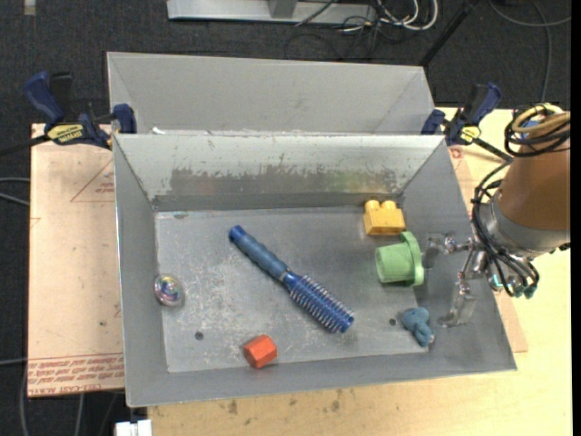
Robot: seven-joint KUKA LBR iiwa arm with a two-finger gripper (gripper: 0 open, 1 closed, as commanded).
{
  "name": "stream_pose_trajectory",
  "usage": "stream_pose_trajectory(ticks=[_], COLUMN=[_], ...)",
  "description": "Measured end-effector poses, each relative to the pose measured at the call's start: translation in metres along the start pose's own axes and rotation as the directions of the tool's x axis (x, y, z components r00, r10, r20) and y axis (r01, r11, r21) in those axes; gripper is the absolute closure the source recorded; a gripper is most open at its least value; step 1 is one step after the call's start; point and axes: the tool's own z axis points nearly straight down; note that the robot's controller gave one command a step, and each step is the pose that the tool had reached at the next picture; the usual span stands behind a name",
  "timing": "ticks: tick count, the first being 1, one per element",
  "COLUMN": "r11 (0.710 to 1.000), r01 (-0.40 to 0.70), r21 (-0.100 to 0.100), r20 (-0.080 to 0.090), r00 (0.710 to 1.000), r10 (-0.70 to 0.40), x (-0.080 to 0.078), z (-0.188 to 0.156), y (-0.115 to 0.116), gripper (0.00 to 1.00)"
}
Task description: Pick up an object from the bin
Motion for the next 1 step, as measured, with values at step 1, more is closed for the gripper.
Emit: stream_pose_trajectory(ticks=[1], r11=[0.946], r01=[0.323], r21=[0.000], r20=[0.005], r00=[0.946], r10=[-0.323], x=[-0.0146], z=[0.1166], y=[0.0031], gripper=[0.00])
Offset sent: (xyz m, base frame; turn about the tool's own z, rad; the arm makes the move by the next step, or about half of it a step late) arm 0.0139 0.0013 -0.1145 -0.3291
